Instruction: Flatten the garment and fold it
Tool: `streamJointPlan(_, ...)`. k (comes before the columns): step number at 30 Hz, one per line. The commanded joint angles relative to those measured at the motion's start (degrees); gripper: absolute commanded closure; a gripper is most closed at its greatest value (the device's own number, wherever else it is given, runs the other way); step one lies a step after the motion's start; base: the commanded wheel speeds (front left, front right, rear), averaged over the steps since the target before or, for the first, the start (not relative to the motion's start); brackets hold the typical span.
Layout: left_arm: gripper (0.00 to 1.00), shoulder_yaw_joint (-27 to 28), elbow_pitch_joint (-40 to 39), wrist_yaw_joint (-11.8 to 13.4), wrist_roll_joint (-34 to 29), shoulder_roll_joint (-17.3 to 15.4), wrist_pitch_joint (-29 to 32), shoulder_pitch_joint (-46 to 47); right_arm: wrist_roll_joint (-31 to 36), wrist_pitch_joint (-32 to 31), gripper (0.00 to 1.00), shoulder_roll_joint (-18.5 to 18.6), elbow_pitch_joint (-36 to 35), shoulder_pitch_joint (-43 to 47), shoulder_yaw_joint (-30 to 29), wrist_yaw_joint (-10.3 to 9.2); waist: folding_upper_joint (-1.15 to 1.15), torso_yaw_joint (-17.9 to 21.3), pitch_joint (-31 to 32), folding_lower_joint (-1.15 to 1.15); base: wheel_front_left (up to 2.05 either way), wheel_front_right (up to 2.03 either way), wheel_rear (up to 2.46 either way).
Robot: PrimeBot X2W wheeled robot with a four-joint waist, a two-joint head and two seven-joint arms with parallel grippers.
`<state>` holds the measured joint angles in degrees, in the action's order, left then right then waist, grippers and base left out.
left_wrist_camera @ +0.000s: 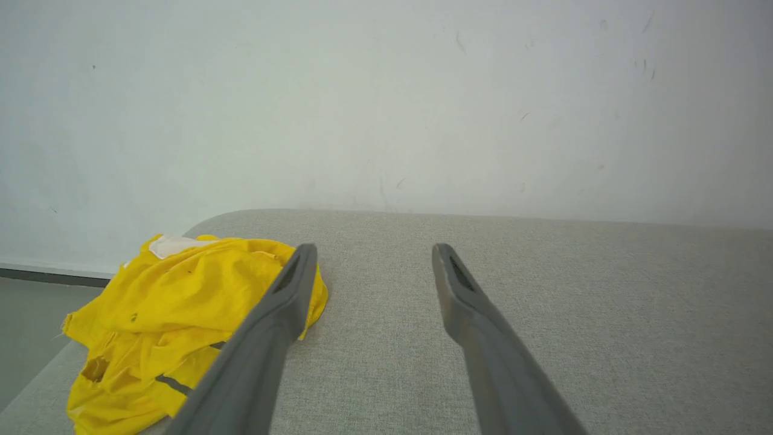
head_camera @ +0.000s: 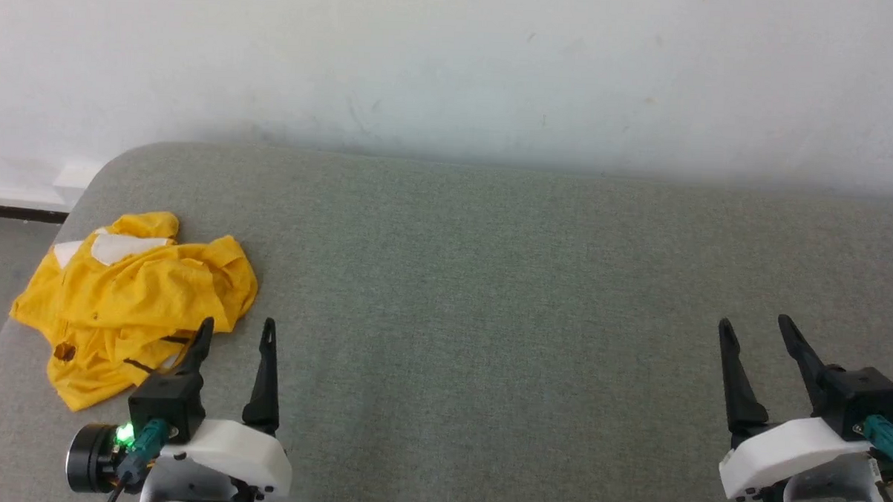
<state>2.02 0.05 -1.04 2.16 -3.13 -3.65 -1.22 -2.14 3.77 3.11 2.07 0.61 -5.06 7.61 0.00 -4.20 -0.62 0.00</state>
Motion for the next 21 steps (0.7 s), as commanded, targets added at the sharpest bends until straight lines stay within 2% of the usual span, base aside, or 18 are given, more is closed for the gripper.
streamJointPlan(1, 0.00, 0.4, 0.2, -0.4, 0.4, 0.1, -0.6, -0.8, -0.5, 0.5, 0.00, -0.1, 0.2, -0.7, -0.2, -0.03, 0.00, -0.7, -0.1, 0.00, 0.00, 0.00, 0.00)
streamJointPlan(21, 0.00, 1.4, 0.5, -0.8, 1.4, 0.1, -3.0, -2.5, -1.4, 2.9, 0.00, -0.1, 3.0, -1.4, 0.3, -0.05, 0.00, -10.2, 0.4, 0.00, 0.00, 0.00, 0.00)
